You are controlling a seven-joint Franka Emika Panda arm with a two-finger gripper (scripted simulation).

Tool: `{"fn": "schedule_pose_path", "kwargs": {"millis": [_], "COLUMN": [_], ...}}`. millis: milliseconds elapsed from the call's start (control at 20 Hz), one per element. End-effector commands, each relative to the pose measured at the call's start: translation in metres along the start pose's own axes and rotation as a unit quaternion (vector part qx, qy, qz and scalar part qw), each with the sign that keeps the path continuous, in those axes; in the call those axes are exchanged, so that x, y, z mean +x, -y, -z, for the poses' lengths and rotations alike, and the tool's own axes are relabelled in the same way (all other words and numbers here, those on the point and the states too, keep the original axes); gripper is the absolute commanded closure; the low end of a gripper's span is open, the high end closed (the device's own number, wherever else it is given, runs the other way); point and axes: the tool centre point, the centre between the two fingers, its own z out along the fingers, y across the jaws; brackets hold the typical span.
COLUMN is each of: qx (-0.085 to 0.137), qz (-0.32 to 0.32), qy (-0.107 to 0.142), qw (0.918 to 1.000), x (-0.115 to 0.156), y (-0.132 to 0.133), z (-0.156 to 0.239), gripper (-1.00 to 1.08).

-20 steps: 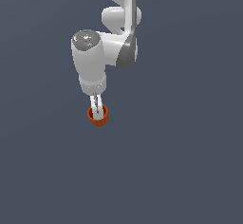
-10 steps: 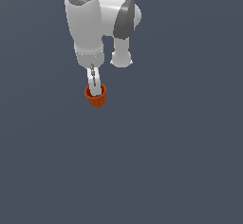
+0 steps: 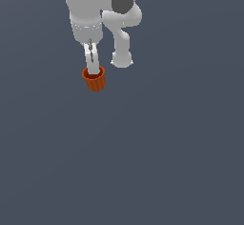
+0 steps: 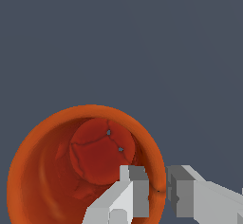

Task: Pick up the object and move it to a goal position.

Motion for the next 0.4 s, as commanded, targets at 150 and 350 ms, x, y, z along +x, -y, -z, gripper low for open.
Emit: {"fn": "schedule_pose_path", "kwargs": {"millis": [150,350], "qx": [0.000,0.000], "qz": [0.000,0.000], "qy": [-0.001,-0.001], "qw": [1.0000,1.0000], "x": [-0.001,-0.001], "y": [-0.012,-0.014], "z": [0.018,0.022], "gripper": [1.08,1.08]}}
